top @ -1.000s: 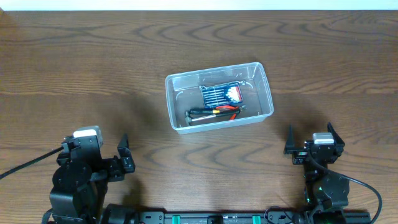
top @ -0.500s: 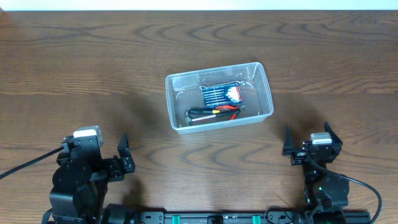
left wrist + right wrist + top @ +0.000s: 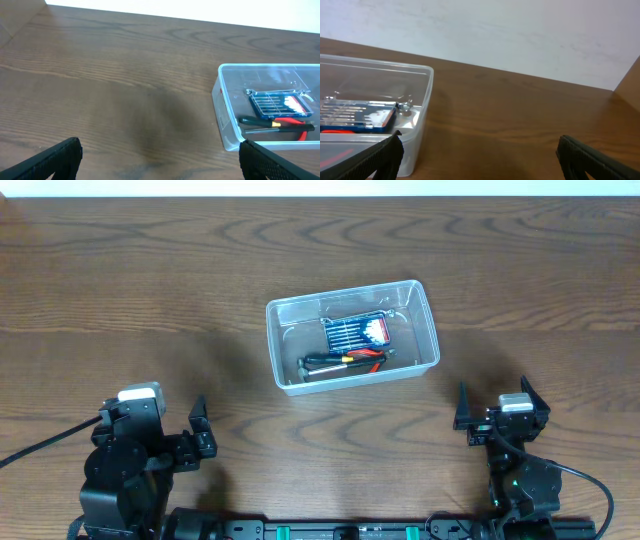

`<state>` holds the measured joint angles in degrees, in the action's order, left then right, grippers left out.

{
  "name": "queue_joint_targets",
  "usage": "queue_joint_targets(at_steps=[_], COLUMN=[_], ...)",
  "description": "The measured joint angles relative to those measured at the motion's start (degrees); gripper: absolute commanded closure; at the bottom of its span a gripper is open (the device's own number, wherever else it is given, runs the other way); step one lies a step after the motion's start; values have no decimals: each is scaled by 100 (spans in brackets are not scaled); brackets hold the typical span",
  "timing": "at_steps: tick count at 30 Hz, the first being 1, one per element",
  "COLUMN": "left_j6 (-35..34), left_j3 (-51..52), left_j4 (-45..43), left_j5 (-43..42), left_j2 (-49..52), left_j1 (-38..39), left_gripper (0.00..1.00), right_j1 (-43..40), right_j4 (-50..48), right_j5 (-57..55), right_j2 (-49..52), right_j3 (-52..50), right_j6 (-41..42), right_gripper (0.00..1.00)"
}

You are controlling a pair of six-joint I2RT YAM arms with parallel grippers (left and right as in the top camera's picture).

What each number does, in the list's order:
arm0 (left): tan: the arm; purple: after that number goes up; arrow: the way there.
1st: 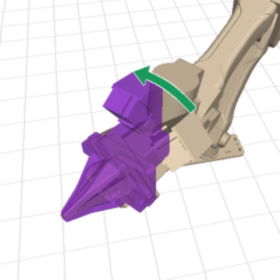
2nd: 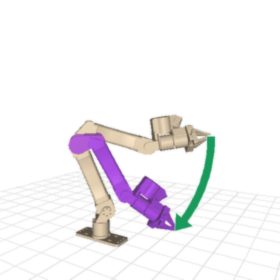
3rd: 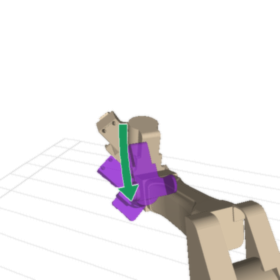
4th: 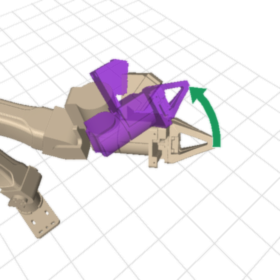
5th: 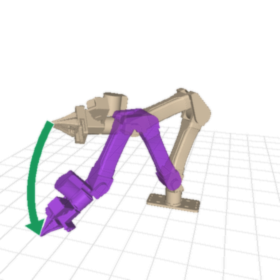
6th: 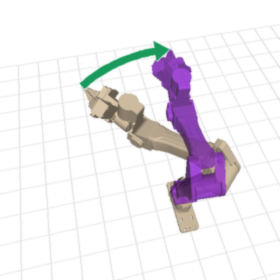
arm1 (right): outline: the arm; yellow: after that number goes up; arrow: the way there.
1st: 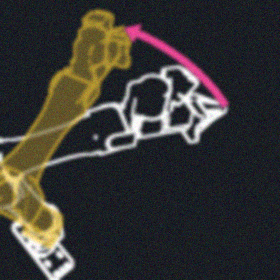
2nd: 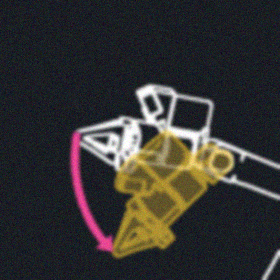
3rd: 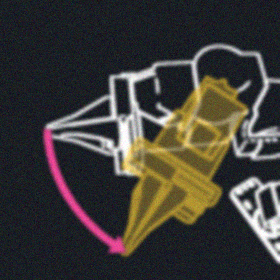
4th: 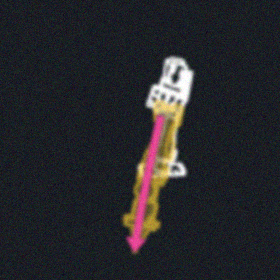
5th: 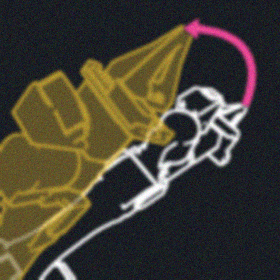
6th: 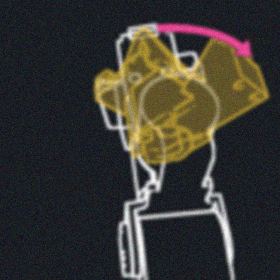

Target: Pack container

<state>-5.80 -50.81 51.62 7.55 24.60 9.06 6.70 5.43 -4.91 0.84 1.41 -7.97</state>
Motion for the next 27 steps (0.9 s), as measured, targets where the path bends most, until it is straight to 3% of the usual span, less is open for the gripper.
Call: queue_joint_targets(at_steps=[7, 12, 15, 20, 27], left_j6=[2, 24, 68, 251, 929], left_j3=[11, 586, 1283, 2667, 3849], left_j4=[538, 317, -363, -2343, -4210], left_j5=[-46, -153, -162, -181, -208], left_j2=[-83, -988, -1567, -2162, -2317], left_j1=[-4, -85, -144, -149, -151], left_gripper=[2, 2, 2, 2, 2], right_j1=[0, 0, 0, 0, 0], right_j4=[2, 2, 4, 4, 4], right_j5=[0, 0, 0, 4, 9], right_j2=[-2, -2, -2, -2, -13], right_j3=[0, -2, -2, -2, -2], right_j6=[2, 0, 0, 2, 0], right_gripper=[1, 1, 1, 1, 1])
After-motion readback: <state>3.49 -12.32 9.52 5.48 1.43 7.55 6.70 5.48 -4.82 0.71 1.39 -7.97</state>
